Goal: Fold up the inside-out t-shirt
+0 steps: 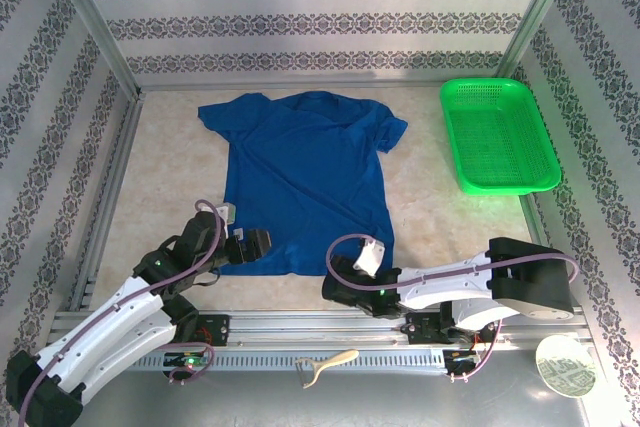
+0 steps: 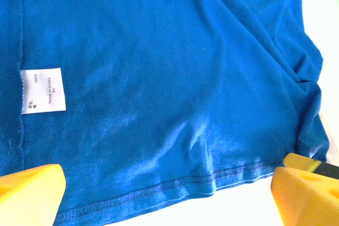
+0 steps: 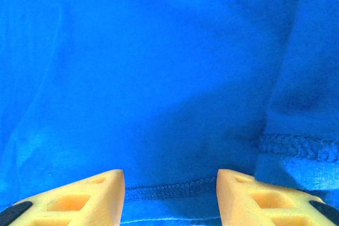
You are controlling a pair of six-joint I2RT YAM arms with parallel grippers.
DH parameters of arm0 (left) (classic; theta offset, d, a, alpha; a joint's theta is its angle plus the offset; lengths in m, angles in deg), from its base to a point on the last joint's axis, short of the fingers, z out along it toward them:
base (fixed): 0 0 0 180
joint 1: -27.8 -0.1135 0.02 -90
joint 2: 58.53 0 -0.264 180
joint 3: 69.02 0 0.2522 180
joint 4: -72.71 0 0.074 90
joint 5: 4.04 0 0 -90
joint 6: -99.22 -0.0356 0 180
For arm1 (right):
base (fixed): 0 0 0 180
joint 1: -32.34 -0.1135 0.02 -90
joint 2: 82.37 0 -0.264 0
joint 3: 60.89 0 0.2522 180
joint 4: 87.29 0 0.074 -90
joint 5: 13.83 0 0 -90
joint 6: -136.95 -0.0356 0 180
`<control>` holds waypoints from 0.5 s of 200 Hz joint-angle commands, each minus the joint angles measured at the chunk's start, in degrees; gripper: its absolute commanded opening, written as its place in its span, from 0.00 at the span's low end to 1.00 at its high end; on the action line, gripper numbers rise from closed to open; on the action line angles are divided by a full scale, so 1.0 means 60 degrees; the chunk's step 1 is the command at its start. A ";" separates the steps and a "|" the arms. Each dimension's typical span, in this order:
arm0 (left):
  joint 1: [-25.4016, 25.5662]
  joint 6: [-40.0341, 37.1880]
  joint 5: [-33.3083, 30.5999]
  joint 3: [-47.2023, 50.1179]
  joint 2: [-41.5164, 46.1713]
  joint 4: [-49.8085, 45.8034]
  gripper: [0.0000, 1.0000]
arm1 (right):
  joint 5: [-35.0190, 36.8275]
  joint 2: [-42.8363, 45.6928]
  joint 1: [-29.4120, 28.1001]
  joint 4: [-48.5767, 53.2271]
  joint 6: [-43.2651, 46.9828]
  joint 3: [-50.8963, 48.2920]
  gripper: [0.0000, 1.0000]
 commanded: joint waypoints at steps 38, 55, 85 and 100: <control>0.0130 0.0002 0.0133 0.0087 -0.0081 0.0635 1.00 | -0.0372 -0.0459 0.0080 -0.0762 0.0223 -0.0101 0.55; 0.0130 0.0027 0.0177 0.0097 -0.0168 0.0699 1.00 | -0.0370 -0.0672 0.0077 -0.0938 0.0092 -0.0167 0.53; 0.0130 -0.0001 0.0206 0.0086 -0.0220 0.0699 1.00 | -0.0356 -0.0728 0.0096 -0.1194 -0.0058 -0.0393 0.37; 0.0131 -0.0055 0.0208 0.0075 -0.0220 0.0688 1.00 | -0.0321 -0.0546 0.0142 -0.1205 -0.0046 -0.0523 0.20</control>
